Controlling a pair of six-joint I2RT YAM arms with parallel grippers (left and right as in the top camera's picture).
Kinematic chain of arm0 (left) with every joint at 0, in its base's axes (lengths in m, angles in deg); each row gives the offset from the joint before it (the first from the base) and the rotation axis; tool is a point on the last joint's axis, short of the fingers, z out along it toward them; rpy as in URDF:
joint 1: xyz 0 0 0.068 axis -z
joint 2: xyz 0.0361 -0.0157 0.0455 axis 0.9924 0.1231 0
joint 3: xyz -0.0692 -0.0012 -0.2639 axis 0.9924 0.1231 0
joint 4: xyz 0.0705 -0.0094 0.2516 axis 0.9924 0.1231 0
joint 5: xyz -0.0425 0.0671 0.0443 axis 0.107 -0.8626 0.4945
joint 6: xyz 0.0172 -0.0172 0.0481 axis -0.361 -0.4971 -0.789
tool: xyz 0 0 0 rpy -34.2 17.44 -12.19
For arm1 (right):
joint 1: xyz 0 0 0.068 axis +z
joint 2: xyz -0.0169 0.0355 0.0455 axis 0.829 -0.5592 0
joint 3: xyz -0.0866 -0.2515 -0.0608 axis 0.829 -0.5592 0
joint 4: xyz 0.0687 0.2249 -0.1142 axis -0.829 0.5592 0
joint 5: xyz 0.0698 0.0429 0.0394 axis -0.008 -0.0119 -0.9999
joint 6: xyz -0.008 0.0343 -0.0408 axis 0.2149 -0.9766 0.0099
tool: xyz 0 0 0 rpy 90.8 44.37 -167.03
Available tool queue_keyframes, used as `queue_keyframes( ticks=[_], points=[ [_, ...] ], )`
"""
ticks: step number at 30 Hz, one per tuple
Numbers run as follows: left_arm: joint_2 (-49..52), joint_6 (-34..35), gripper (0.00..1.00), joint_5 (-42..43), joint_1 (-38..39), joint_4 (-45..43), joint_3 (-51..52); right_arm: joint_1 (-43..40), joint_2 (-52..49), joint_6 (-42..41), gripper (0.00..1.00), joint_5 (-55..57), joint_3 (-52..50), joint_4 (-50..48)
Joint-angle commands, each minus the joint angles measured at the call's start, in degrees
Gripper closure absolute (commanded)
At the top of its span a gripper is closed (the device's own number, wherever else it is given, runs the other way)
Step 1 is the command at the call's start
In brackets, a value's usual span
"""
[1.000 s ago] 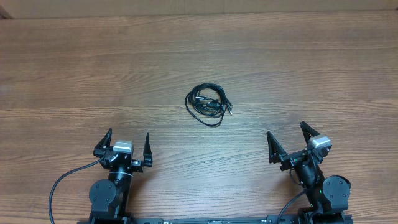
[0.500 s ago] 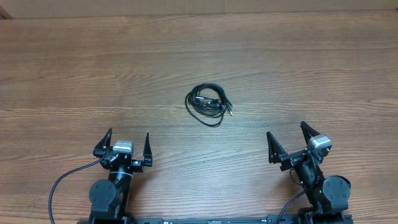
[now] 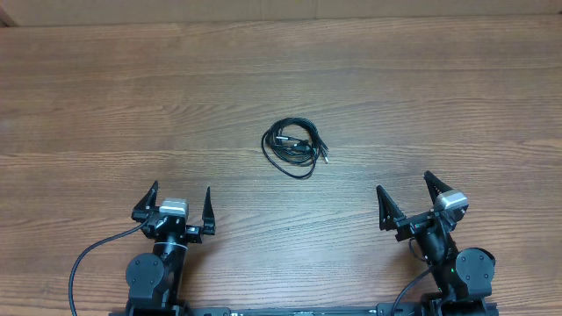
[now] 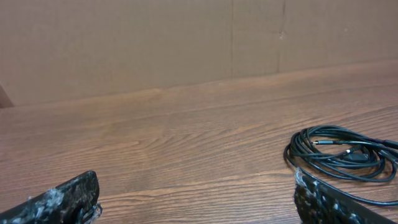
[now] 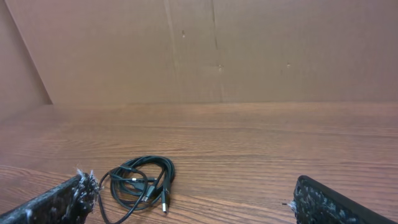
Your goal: Untangle cables
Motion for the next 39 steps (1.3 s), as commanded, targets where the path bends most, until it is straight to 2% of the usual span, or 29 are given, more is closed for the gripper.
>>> queue_keyframes(
  ticks=[1, 28, 33, 36, 39],
  points=[
    [-0.55, -1.31, 0.0, -0.5, -0.31, -0.39, 0.57, 0.26, 0.46, -0.37, 0.0, 0.0, -0.59, -0.33],
    [-0.55, -1.9, 0.0, -0.87, -0.31, -0.39, 0.57, 0.26, 0.46, -0.17, 0.0, -0.87, -0.59, -0.35],
    [-0.52, 3.98, 0.0, 0.11, -0.31, -0.44, 0.57, 0.26, 0.46, -0.15, 0.0, -1.05, -0.59, -0.52],
    [-0.52, 10.73, 0.0, 3.1, -0.31, -2.51, 0.17, 0.26, 0.46, -0.15, 0.0, -1.07, -0.52, -1.09],
    [-0.52, 11.08, 0.0, 2.91, -0.31, -2.47, 0.17, 0.26, 0.46, -0.17, 0.0, -1.31, -0.17, -0.42]
  ],
)
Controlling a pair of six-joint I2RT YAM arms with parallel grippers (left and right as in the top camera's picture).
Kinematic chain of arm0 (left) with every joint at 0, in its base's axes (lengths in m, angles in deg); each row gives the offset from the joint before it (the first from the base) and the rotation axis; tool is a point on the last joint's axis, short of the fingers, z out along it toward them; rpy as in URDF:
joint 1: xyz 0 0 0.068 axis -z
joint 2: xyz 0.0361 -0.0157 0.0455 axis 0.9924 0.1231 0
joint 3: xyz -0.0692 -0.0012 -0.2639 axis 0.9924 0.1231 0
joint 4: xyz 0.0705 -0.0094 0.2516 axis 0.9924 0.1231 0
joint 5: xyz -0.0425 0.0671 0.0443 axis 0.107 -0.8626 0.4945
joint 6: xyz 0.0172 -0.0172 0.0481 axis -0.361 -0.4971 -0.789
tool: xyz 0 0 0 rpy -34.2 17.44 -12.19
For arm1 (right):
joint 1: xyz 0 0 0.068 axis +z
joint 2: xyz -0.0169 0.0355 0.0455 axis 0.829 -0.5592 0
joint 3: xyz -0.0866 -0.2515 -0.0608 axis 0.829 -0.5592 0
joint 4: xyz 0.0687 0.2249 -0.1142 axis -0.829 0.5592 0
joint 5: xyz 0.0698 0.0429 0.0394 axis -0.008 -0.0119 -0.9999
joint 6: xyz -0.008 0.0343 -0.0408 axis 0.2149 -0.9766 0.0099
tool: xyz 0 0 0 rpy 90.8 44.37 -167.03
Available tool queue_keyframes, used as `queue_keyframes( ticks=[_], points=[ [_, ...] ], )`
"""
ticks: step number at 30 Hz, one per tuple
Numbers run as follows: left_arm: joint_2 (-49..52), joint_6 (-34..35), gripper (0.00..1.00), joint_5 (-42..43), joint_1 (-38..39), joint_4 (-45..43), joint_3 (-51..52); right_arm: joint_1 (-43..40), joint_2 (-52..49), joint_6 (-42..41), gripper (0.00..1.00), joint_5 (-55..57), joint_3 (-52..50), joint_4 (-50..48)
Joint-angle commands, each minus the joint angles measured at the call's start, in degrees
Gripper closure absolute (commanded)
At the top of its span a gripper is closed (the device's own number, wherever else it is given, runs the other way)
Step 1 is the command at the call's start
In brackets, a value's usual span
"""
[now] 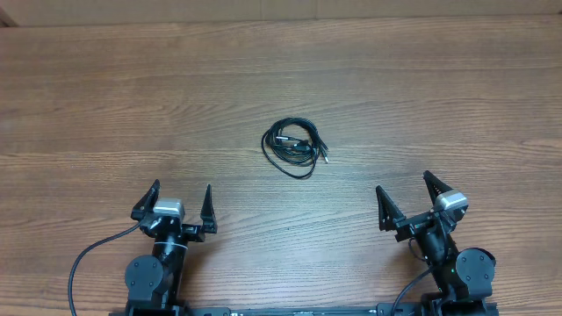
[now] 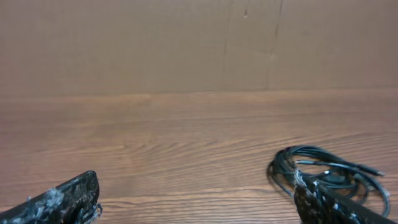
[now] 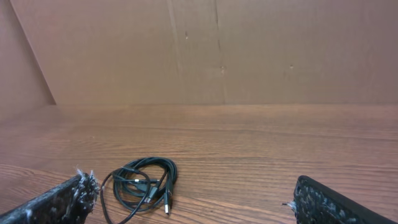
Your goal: Untangle cables
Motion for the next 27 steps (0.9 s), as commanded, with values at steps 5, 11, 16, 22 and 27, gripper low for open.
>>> queue_keyframes(
  ticks=[5, 11, 16, 22, 27],
  points=[
    [-0.52, 2.73, 0.0, 2.25, -0.31, -0.15, 0.07, 0.28, 0.46, -0.28, 0.0, -0.92, 0.31, 0.02],
    [-0.52, 2.73, 0.0, 8.33, -0.31, -0.74, -0.48, 0.28, 0.46, -4.11, 0.0, -0.96, 1.81, 0.42],
    [-0.52, 2.78, 0.0, 8.24, -0.31, -0.76, -0.9, 0.28, 0.46, -4.76, 0.0, -5.79, 2.91, 4.09],
    [-0.52, 3.78, 0.0, 10.45, -0.31, -0.33, -1.49, 0.28, 0.44, -7.56, 0.0, -6.97, 5.25, 7.39],
    [-0.5, 3.76, 0.0, 10.38, -0.31, -0.26, -2.49, 0.28, 0.42, -7.58, 0.0, -6.97, 7.82, 9.46]
  ],
)
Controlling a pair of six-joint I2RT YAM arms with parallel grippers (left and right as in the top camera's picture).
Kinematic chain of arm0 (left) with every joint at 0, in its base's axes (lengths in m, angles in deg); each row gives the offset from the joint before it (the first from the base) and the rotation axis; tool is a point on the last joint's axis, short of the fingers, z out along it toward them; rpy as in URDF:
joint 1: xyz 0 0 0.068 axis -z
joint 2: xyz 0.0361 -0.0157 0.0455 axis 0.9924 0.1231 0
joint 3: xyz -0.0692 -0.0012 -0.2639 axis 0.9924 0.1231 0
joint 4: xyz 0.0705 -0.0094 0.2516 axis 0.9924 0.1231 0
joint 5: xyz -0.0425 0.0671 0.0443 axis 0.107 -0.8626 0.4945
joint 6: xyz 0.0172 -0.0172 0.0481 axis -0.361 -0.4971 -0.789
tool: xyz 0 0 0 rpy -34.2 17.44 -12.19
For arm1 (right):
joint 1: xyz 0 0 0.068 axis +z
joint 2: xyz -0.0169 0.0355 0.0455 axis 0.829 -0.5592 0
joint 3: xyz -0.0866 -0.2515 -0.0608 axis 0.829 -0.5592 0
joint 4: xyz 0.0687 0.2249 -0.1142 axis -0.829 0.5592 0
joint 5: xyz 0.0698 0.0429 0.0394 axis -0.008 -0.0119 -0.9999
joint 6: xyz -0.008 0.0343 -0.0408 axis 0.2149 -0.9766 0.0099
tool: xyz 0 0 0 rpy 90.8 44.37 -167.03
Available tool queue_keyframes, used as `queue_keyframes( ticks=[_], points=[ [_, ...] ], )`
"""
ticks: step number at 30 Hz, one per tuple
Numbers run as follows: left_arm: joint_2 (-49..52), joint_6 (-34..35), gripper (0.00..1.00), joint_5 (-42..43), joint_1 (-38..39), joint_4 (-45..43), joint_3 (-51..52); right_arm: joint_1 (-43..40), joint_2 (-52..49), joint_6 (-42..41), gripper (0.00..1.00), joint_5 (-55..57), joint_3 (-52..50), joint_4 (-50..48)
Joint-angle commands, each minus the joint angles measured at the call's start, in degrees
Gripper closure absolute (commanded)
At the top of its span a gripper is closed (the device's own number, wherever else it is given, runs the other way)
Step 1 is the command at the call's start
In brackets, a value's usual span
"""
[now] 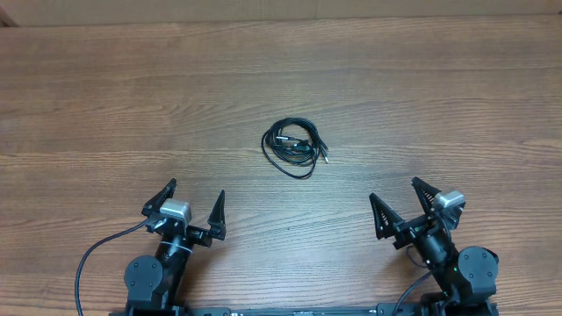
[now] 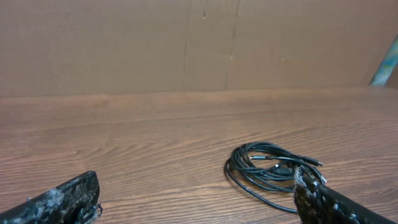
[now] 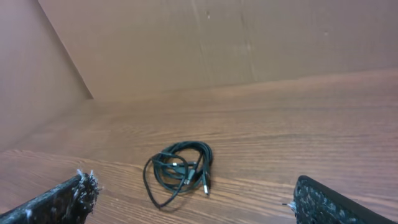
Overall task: Untangle cables
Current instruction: 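Move both grippers forward toward the black cable bundle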
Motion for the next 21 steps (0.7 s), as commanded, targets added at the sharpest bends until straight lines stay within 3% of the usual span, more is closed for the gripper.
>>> queue_keyframes(
  ticks=[1, 12, 21],
  points=[
    [-0.5, 1.18, 0.0, 1.14, -0.31, -0.09, -2.4, 0.26, 0.33, -0.9, 0.0, -0.59, 3.76, 1.31],
    [0.96, 2.1, 0.0, 2.19, -0.31, 0.09, -6.27, 0.24, -15.23, -0.85, 0.0, -1.86, 20.57, 10.36],
    [20.63, 1.38, 0.0, 5.18, -0.31, 6.29, -22.97, 0.24, -36.48, -0.81, 0.0, -4.61, 37.92, 17.49]
  ],
)
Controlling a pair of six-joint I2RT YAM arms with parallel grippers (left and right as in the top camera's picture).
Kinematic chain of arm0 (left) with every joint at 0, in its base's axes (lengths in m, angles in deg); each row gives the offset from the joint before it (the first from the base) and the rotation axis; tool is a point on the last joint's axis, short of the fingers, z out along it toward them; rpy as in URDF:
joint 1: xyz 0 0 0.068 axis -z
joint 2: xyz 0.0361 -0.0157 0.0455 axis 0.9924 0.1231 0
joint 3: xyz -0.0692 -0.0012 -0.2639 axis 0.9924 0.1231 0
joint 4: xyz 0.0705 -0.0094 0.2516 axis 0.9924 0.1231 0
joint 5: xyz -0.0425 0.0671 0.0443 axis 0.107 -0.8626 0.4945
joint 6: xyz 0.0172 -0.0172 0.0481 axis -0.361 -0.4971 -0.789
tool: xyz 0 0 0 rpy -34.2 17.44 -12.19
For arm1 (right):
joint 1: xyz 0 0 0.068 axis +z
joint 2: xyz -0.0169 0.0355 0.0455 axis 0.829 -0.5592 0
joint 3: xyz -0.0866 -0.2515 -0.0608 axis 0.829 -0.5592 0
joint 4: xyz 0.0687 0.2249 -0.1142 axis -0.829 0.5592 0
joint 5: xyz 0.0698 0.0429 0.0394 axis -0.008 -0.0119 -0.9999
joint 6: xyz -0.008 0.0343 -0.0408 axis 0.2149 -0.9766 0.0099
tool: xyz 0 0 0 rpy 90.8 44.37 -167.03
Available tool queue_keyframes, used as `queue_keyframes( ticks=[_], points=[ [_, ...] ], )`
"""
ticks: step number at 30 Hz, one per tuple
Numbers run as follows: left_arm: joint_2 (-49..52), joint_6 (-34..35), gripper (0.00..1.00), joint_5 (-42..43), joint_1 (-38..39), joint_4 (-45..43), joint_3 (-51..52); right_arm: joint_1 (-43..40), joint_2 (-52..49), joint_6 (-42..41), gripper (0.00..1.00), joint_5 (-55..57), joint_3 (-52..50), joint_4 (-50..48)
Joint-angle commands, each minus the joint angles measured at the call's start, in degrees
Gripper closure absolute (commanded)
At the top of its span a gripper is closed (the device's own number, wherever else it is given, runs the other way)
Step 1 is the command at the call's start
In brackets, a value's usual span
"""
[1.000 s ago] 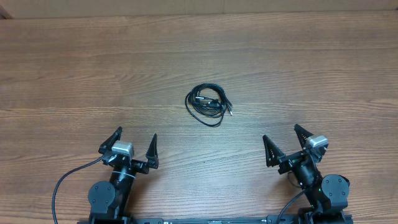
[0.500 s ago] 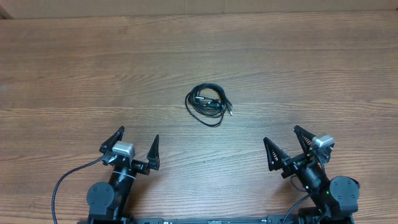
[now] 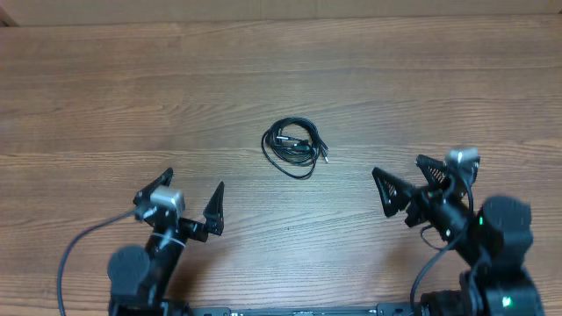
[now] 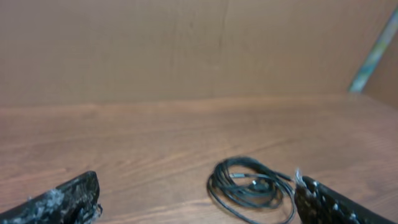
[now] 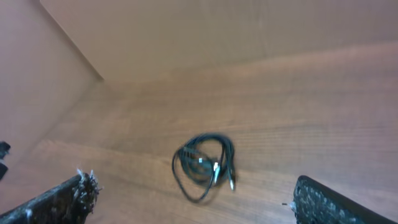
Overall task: Untangle cables
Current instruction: 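Move both grippers forward toward the black cable bundle, then grasp the black cable bundle with the left gripper and lift it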
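Note:
A coil of tangled black cables [image 3: 294,147] lies on the wooden table [image 3: 132,96], near its middle. The left wrist view has the cables [image 4: 249,188] low and right of centre; the right wrist view, blurred, has the cables [image 5: 205,163] below centre. My left gripper [image 3: 189,199] stands open at the front left, well short of the coil. My right gripper [image 3: 406,178] stands open at the front right, raised, also apart from the coil. Nothing lies between either pair of fingers.
A brown cardboard wall [image 4: 186,50] runs along the table's far edge. A black lead [image 3: 75,263] trails from the left arm's base at the front. A greenish strip [image 4: 373,53] shows at the far right of the left wrist view.
My right gripper has risen and moved forward toward the coil, now looking down on it more steeply. My left gripper has shifted slightly and turned a little rightward. The cables lie unmoved.
Both grippers stood open at the table's front edge, the coil untouched at the middle. The left wrist then turned rightward, bringing the coil toward the centre of its view. The right arm then tilted and lifted. The coil has kept its place and shape throughout.

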Motion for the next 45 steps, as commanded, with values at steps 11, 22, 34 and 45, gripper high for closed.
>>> queue_keyframes(
  ticks=[11, 22, 34, 45],
  points=[
    [45.09, -0.17, 0.0, 10.56, -0.17, 22.47, -46.47, 0.17, -28.11, 6.62, 0.0, -3.82, 34.25, 22.75],
    [75.71, -2.23, 0.0, 11.13, 1.38, 46.18, -78.77, 0.17, -40.63, 7.23, 0.0, -4.76, 48.94, 32.94],
    [93.33, 3.78, 0.05, 11.17, 8.48, 39.95, -78.75, 0.2, -44.98, 3.19, 0.07, -4.83, 48.68, 33.57],
    [106.68, 6.32, 0.11, -11.69, 20.65, 35.87, -79.12, 0.24, -49.55, 1.68, 0.11, -4.87, 48.46, 35.69]
  ],
)
